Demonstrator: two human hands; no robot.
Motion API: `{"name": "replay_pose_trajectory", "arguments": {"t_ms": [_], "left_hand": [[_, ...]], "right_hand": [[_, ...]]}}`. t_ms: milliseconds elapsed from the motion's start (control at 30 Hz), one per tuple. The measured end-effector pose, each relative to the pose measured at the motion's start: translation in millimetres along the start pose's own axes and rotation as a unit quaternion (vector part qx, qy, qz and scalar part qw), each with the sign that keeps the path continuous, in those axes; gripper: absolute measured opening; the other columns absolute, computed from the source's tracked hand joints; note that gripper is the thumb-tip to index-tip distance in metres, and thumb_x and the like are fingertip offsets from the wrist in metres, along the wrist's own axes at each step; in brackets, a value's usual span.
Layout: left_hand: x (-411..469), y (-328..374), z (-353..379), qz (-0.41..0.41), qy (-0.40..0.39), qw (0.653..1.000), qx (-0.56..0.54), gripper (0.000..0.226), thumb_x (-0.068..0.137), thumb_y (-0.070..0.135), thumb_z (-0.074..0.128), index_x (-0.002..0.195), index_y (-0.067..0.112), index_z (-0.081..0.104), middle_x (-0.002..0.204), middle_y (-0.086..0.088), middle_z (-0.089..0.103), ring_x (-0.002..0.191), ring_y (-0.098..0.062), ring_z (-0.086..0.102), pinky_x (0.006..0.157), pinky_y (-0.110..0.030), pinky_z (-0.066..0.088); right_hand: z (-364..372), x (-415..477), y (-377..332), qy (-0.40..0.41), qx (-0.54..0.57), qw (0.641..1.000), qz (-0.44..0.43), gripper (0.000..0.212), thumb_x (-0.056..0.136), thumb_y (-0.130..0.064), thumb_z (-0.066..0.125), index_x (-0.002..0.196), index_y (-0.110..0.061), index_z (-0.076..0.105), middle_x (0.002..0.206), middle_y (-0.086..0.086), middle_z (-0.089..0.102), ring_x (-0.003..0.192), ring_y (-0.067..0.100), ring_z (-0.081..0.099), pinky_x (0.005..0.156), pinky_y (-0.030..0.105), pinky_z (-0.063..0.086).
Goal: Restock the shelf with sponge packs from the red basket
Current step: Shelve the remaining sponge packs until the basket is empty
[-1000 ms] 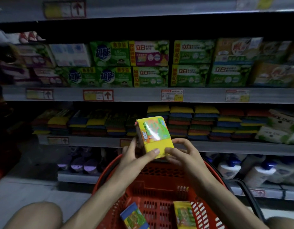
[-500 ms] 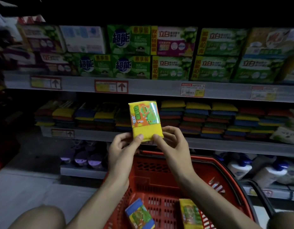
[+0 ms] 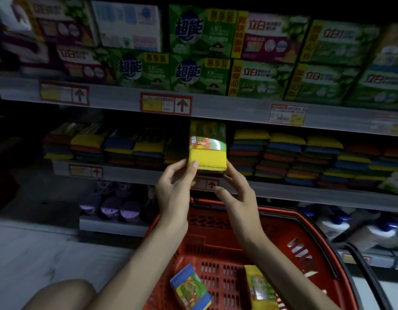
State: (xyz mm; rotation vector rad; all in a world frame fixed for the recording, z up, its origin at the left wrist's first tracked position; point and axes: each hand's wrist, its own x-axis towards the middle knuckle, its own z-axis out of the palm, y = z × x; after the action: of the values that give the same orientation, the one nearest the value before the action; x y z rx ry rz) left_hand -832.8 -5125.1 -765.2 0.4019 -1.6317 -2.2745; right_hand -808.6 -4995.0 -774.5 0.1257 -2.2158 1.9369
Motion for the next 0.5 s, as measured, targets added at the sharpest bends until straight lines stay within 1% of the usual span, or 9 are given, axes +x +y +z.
{"name": "replay_pose_trajectory", "arguments": {"t_ms": [67, 100, 133, 200, 233, 367, 433, 500], "left_hand": [[3.5, 0.0, 2.0, 0.014, -0.018, 1.0, 0.015, 0.021, 0.093, 0.018, 0.073, 0.115, 0.018, 0.075, 0.101, 0.004, 0.08, 0.1, -0.009, 0.074, 0.089, -0.032, 0.058], [5.3, -0.9, 3.3, 0.02, -0.025, 0.999, 0.023, 0.023, 0.095, 0.015, 0.071, 0.117, 0.018, 0.075, 0.104, 0.003, 0.079, 0.102, -0.008, 0.073, 0.092, -0.033, 0.058], [6.3, -1.2, 4.5, 0.021, -0.029, 0.999, 0.028, 0.025, 0.097, 0.012, 0.068, 0.119, 0.019, 0.074, 0.108, 0.003, 0.079, 0.104, -0.008, 0.073, 0.095, -0.034, 0.058], [8.5, -1.3, 6.5, 0.013, -0.03, 0.999, 0.026, 0.032, 0.098, 0.005, 0.062, 0.125, 0.02, 0.072, 0.117, -0.002, 0.076, 0.11, -0.011, 0.071, 0.101, -0.036, 0.056], [9.5, -1.2, 7.2, 0.009, -0.031, 0.999, 0.025, 0.036, 0.098, 0.003, 0.059, 0.128, 0.019, 0.071, 0.12, -0.005, 0.075, 0.112, -0.012, 0.07, 0.103, -0.037, 0.055], [13.2, 0.7, 10.8, 0.008, -0.022, 0.999, 0.023, 0.042, 0.098, -0.002, 0.055, 0.131, 0.019, 0.069, 0.123, -0.007, 0.074, 0.112, -0.012, 0.07, 0.101, -0.031, 0.055], [15.5, 1.1, 12.7, 0.004, -0.022, 0.999, 0.023, 0.042, 0.097, -0.002, 0.056, 0.132, 0.019, 0.069, 0.123, -0.005, 0.073, 0.112, -0.012, 0.07, 0.102, -0.032, 0.055], [18.5, 0.5, 14.8, 0.003, -0.029, 0.999, 0.033, 0.043, 0.097, -0.001, 0.056, 0.131, 0.021, 0.069, 0.124, 0.0, 0.073, 0.114, -0.011, 0.069, 0.104, -0.033, 0.054]], "right_hand": [[2.1, 2.9, 1.1, 0.008, 0.041, 0.999, 0.014, 0.062, 0.096, -0.009, 0.064, 0.148, -0.039, 0.049, 0.143, -0.016, 0.056, 0.127, -0.001, 0.056, 0.099, 0.026, 0.052], [2.8, 4.6, 0.8, 0.016, 0.067, 0.997, 0.027, 0.061, 0.096, -0.009, 0.063, 0.147, -0.039, 0.05, 0.142, -0.013, 0.058, 0.122, 0.005, 0.062, 0.094, 0.032, 0.056], [3.0, 6.4, -0.6, 0.022, 0.097, 0.994, 0.042, 0.06, 0.096, -0.007, 0.061, 0.146, -0.038, 0.052, 0.141, -0.009, 0.059, 0.115, 0.011, 0.067, 0.087, 0.034, 0.06], [3.1, 11.4, -2.5, 0.027, 0.133, 0.989, 0.06, 0.059, 0.096, -0.003, 0.059, 0.144, -0.038, 0.056, 0.14, -0.004, 0.059, 0.105, 0.02, 0.072, 0.074, 0.033, 0.06], [3.3, 13.4, -2.8, 0.026, 0.134, 0.989, 0.063, 0.06, 0.094, -0.003, 0.06, 0.143, -0.038, 0.057, 0.141, -0.004, 0.058, 0.103, 0.022, 0.073, 0.072, 0.032, 0.059], [4.6, 18.3, -6.8, 0.026, 0.132, 0.989, 0.067, 0.069, 0.079, -0.014, 0.06, 0.144, -0.036, 0.056, 0.142, -0.006, 0.058, 0.104, 0.021, 0.073, 0.072, 0.031, 0.058], [4.0, 21.8, -7.8, 0.027, 0.127, 0.989, 0.072, 0.069, 0.082, -0.01, 0.059, 0.147, -0.034, 0.053, 0.143, -0.003, 0.058, 0.104, 0.019, 0.073, 0.074, 0.031, 0.059], [3.6, 25.6, -8.6, 0.026, 0.116, 0.99, 0.08, 0.07, 0.085, -0.008, 0.058, 0.15, -0.034, 0.049, 0.141, 0.007, 0.061, 0.103, 0.016, 0.073, 0.074, 0.029, 0.06]]}}
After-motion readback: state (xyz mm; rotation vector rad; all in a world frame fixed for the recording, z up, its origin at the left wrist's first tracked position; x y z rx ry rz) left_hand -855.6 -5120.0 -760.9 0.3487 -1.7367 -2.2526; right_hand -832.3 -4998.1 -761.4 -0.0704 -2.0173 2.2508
